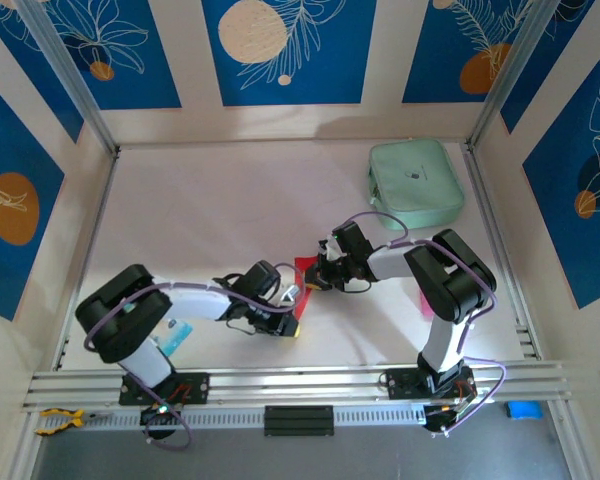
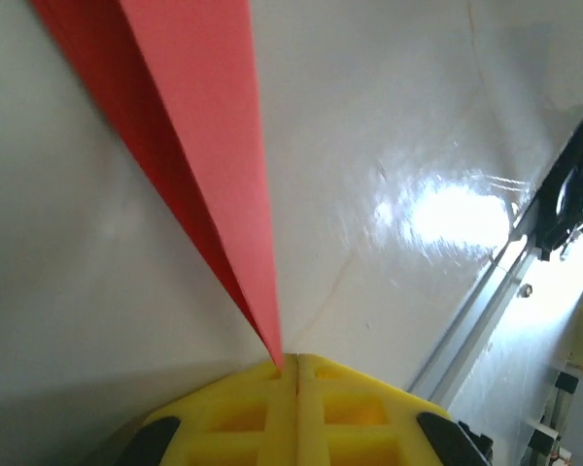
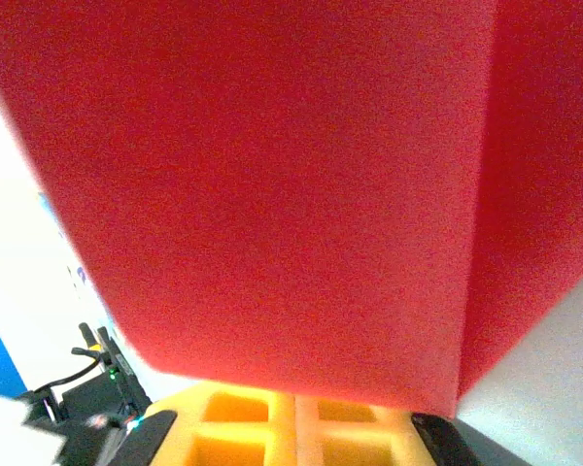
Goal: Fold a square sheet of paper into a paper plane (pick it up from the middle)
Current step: Fold the wing for the fifth time at the center of the table.
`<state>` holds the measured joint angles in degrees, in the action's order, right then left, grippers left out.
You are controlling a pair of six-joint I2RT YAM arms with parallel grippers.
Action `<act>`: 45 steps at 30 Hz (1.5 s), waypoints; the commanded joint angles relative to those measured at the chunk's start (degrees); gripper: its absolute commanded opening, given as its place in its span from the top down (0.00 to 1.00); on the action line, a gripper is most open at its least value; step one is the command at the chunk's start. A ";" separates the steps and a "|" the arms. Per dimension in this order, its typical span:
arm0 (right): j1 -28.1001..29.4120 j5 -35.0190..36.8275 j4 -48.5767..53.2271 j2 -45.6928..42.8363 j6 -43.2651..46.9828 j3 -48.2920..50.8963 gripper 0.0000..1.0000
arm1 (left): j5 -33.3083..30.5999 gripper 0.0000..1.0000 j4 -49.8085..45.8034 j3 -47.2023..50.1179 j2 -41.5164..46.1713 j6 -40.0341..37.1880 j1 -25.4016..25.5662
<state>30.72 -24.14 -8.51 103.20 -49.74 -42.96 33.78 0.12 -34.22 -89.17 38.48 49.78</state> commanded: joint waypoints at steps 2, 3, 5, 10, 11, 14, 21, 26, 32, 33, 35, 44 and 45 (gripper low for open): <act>-0.83 6.92 8.47 1.30 -0.23 2.73 0.94 | -5.91 0.99 -4.16 -1.92 8.77 -2.13 -0.27; -0.84 6.89 8.27 1.37 -0.39 2.75 0.94 | -6.50 0.98 -4.01 -2.60 9.97 -2.13 -0.76; -0.75 6.79 8.12 1.44 -0.58 2.68 0.94 | -7.01 0.98 -3.59 -4.06 10.01 -2.01 -2.04; -0.66 6.44 7.76 1.75 -0.68 2.49 0.94 | -4.40 0.97 -0.82 -9.07 1.90 -1.36 -4.26; -0.65 6.41 7.64 1.83 -0.64 2.51 0.94 | -3.85 0.97 0.17 -10.02 -0.04 -0.96 -4.29; -0.57 6.29 7.68 1.74 -0.64 2.57 0.93 | -3.46 0.96 3.14 -11.63 -4.21 0.38 -4.28; -0.62 6.51 7.58 1.05 -0.78 3.16 0.94 | -3.49 0.95 5.91 -13.48 -9.03 0.83 -4.42; -0.66 6.56 7.52 0.95 -0.72 3.25 0.93 | -5.63 0.95 2.43 -13.70 -10.45 -1.82 -4.43; -0.75 6.56 7.34 1.39 -0.84 3.32 0.94 | -5.92 0.99 -0.12 -10.29 -12.00 -2.27 -4.24; -0.83 6.59 7.34 1.39 -0.84 3.31 0.94 | -5.89 0.99 -0.25 -9.49 -12.00 -2.17 -4.24; -0.85 6.59 7.44 1.31 -0.82 3.26 0.94 | -5.30 1.00 -0.47 -7.86 -11.91 -2.33 -4.16; -0.92 7.00 7.82 1.14 -0.79 3.21 0.94 | -2.01 1.00 -0.71 -3.63 -8.89 -2.35 -3.68; -1.01 6.96 7.87 1.21 -0.79 3.17 0.94 | -1.55 1.00 -1.13 -3.58 -8.43 -2.56 -3.70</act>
<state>30.68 -23.14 -8.49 102.54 -49.98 -42.37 28.97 7.68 -40.77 -98.28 37.08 45.76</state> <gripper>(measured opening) 0.065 0.064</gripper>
